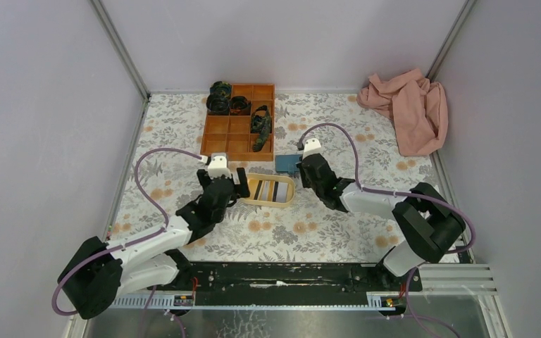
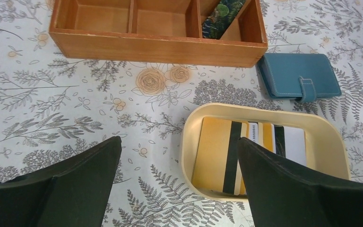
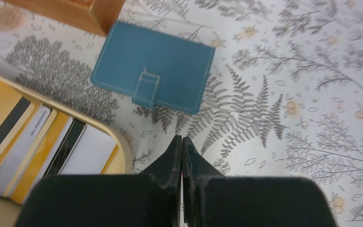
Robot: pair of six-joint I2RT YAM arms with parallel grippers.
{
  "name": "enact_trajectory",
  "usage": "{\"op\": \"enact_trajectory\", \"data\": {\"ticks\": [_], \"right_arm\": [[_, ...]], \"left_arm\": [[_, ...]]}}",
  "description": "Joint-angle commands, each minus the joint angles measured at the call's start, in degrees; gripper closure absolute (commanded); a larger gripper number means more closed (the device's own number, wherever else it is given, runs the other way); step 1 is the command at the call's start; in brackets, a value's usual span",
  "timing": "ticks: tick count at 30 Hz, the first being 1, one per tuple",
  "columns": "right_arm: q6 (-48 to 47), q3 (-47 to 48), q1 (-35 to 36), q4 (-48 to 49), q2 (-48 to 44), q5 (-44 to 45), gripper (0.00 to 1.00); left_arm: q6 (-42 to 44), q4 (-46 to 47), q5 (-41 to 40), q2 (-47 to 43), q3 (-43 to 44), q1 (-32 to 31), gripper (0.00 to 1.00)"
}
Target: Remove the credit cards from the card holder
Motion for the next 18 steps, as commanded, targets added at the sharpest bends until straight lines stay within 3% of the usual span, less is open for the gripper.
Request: {"op": "enact_trajectory", "data": {"ticks": [1, 12, 18], "right_arm": [[1.4, 3.3, -0.3, -6.5, 1.4, -5.1, 1.0], [0.1, 6.9, 0.1, -10.7, 5.0, -15.3, 1.0], [-0.7, 7.8, 1.9, -10.7, 6.1, -16.6, 1.0]], "left_arm": [[-0.5, 6.6, 4.3, 1.1, -0.4, 1.1, 0.0], [-1.7, 7.9, 7.2, 1.5, -1.3, 3.8, 0.03], [-3.7, 6.5, 3.7, -0.3, -1.8, 4.3, 0.03]]}}
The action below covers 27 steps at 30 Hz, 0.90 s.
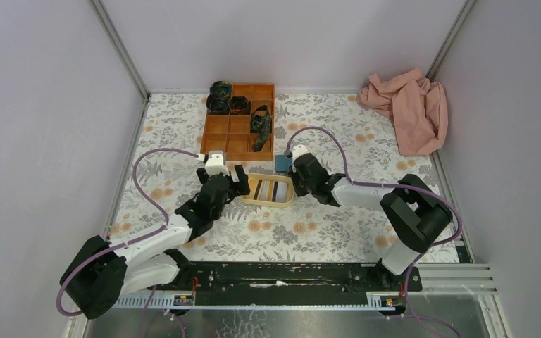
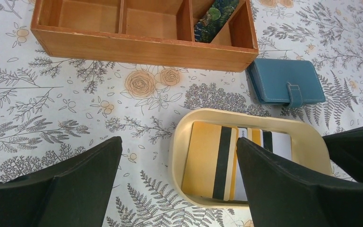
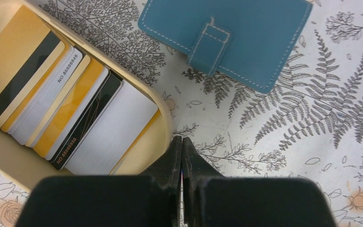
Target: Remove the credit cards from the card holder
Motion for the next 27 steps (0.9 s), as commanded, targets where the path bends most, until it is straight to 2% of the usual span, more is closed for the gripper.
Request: {"op": "enact_trajectory", "data": {"ticks": [1, 8, 16, 19, 22, 24, 25, 26, 27], "right_arm": [[-1.0, 2.8, 1.9, 0.3, 0.1, -2.9, 1.0], [-0.5, 2.1, 4.0, 3.6, 1.7, -6.0, 1.0], [1.2, -2.9, 4.5, 14.3, 0.7, -9.4, 1.0], [1.3, -5.0, 4.5, 17.5, -1.5, -7.8, 1.0], [2.1, -8.8, 4.5, 21.4, -5.8, -0.3, 0.99], [2.0, -12.4, 4.4, 24.8, -9.7, 8.3, 0.86], [1.7, -13.8, 4.5, 26.3, -11.5, 12.3, 0.66], [1.8, -14.8, 4.5, 26.7, -12.7, 16.1, 0.33], [2.0, -15.6, 4.3, 27.2, -13.5, 19.4, 0.15]], "left_arm": [[-1.9, 2.3, -2.9, -2.1, -1.1, 0.7, 0.03], [-1.9, 2.3, -1.9, -2.3, -1.0, 0.9, 0.03], [-1.9, 2.6, 0.0, -2.3, -0.9, 0.9, 0.02], [-1.8, 2.9, 1.2, -2.2, -0.8, 0.9, 0.02], [-1.1, 4.3, 5.5, -1.2, -0.8, 1.0, 0.02], [0.2, 6.3, 10.4, 0.9, -0.4, 0.9, 0.02], [0.6, 6.7, 11.8, 2.3, 0.0, 0.9, 0.03], [0.6, 6.5, 12.2, 3.6, 0.8, 0.8, 0.03], [0.4, 5.9, 12.2, 5.4, 1.6, 0.8, 0.04]]}}
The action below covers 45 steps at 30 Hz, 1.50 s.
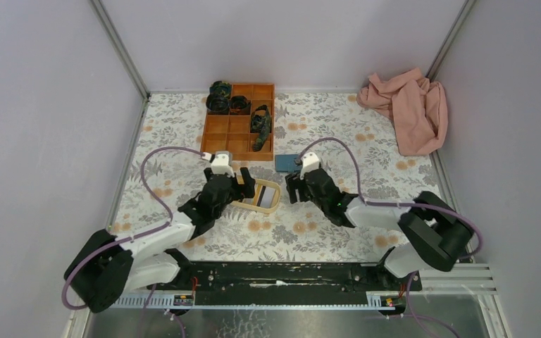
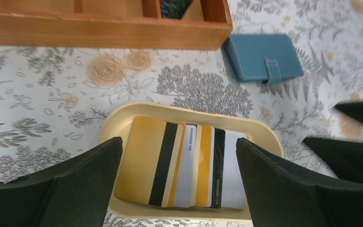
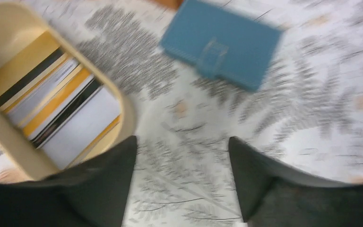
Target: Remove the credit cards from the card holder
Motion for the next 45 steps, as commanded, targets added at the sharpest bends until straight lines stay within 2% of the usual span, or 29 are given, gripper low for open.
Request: {"op": "enact_trajectory", "data": {"ticks": [1, 3, 6, 9, 15, 24, 30, 32, 34, 36, 41, 45], "right_arm": [[-0.1, -3.1, 0.1, 9.3, -6.3, 19.2, 0.1], [-0.2, -3.2, -0.1, 8.4, -6.5, 21.7, 0.11], [0.5, -4.6, -0.1, 8.6, -7.7, 21.8, 0.27], [0.5, -6.5, -0.1, 10.5, -9.4, 21.6, 0.33], [-0.1, -5.6, -0.1, 10.0, -8.4, 20.3, 0.31], [-0.7, -5.3, -0.1, 10.0, -8.0, 18.7, 0.29], [-0.8, -5.0, -0.2, 9.7, -7.8, 18.6, 0.28], [-0.9, -5.0, -0.1, 9.8, -7.8, 18.6, 0.28], [-0.8, -4.9, -0.1, 9.8, -7.7, 18.6, 0.28], [-0.9, -4.9, -0.1, 9.7, -7.6, 18.7, 0.27], [-0.7, -4.9, -0.1, 9.6, -7.6, 19.3, 0.27], [-0.6, -4.9, -0.1, 9.6, -7.6, 19.5, 0.27]], "left_arm": [[1.2, 2.6, 5.3, 5.8, 3.2, 0.3, 0.04], [0.7, 1.4, 5.8, 8.0, 4.5, 0.0, 0.07], [0.8, 4.0, 9.2, 8.0, 4.2, -1.0, 0.1], [0.0, 4.0, 10.6, 9.2, 4.5, -1.2, 0.1], [-3.4, -2.1, 2.8, 12.4, 7.0, 0.2, 0.09], [-6.2, -3.8, -2.8, 5.9, 2.8, 5.6, 0.09], [-4.8, -2.7, -0.2, 4.0, 1.8, 7.0, 0.09], [-2.4, 3.0, 6.1, 2.7, 0.1, 7.0, 0.08], [0.2, 5.8, 14.9, 2.9, -0.3, 6.9, 0.01], [1.4, 6.6, 18.3, 4.5, 0.3, 6.2, 0.0], [2.0, 4.6, 16.8, 6.8, 1.5, 5.7, 0.0], [1.4, -1.4, 11.4, 10.5, 4.4, 5.8, 0.0]]}}
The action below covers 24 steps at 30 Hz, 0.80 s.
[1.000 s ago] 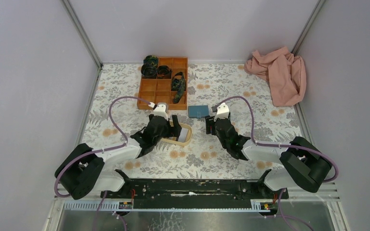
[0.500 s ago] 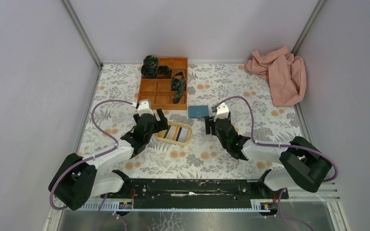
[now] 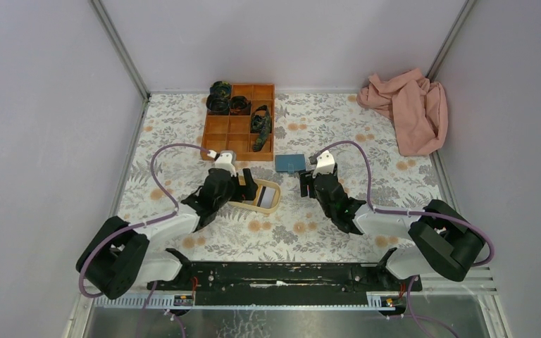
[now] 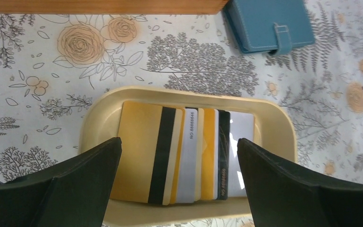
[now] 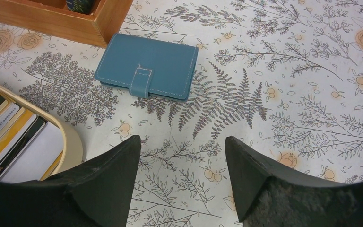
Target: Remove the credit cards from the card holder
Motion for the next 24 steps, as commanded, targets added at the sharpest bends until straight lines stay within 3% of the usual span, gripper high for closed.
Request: {"op": "enact_trajectory", "data": {"ticks": [1, 17, 24], "right_arm": [[-0.3, 1.9, -0.1, 2.9, 0.1, 1.1, 0.27], [-0.2, 1.8, -0.1, 2.8, -0.1, 0.8, 0.26], [0.1, 1.7, 0.0, 2.6, -0.8, 1.8, 0.26]], "left_arm": [[0.8, -3.6, -4.7, 4.3, 4.6, -0.1, 0.0], [-3.1, -12.1, -22.9, 0.0, 4.9, 1.3, 0.0], [-2.9, -9.4, -20.8, -2.2, 3.8, 1.4, 0.0]]}}
